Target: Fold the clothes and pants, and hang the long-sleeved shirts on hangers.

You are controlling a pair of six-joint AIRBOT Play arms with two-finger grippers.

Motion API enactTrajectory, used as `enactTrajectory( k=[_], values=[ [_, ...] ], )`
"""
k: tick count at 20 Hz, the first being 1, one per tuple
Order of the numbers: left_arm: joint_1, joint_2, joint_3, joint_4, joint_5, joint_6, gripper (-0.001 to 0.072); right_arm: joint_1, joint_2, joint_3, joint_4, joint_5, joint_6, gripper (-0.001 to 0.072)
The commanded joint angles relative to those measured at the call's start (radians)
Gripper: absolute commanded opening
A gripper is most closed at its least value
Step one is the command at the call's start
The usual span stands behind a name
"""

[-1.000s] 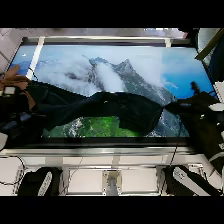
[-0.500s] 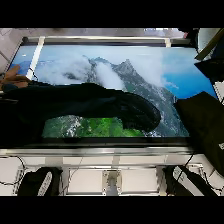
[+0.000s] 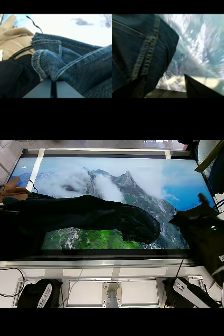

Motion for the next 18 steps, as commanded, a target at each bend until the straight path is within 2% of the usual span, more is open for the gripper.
enactTrajectory(
  k=[1,4,7,8,10,12,13,16,18],
  values=[
    [0.001,-0.014,0.001,0.002,-0.002,0.001,0.0012,0.0,-0.187,-0.058,0.18,-0.063,-0.04,0.0671],
    [0.001,-0.031,0.0,0.001,-0.002,0.0,0.0012,0.001,-0.373,0.014,0.356,-0.037,-0.113,0.0679],
    [0.001,-0.039,0.0,0.0,-0.002,0.0,0.0012,0.018,-0.447,0.047,0.357,-0.046,-0.116,0.0675],
    [0.001,-0.041,0.0,0.0,-0.002,0.0,0.0012,0.034,-0.452,0.047,0.356,-0.044,-0.134,0.0647],
    [0.001,-0.046,0.0,0.0,-0.002,-0.002,0.0012,0.08,-0.452,0.051,0.37,-0.006,-0.2,0.0376],
    [0.001,-0.052,0.0,0.001,-0.002,-0.004,0.0012,0.126,-0.451,0.073,0.411,0.035,-0.232,0.0184],
    [0.001,-0.054,0.001,0.009,-0.001,-0.003,0.0012,0.142,-0.448,0.097,0.436,0.053,-0.241,0.0056],
    [0.001,-0.055,0.04,0.182,-0.001,-0.004,0.0012,0.131,-0.407,0.228,0.46,0.177,-0.245,0.0052],
    [0.001,-0.056,0.111,0.263,-0.001,-0.004,0.0011,0.099,-0.325,0.336,0.457,0.225,-0.203,0.0052]
  ],
)
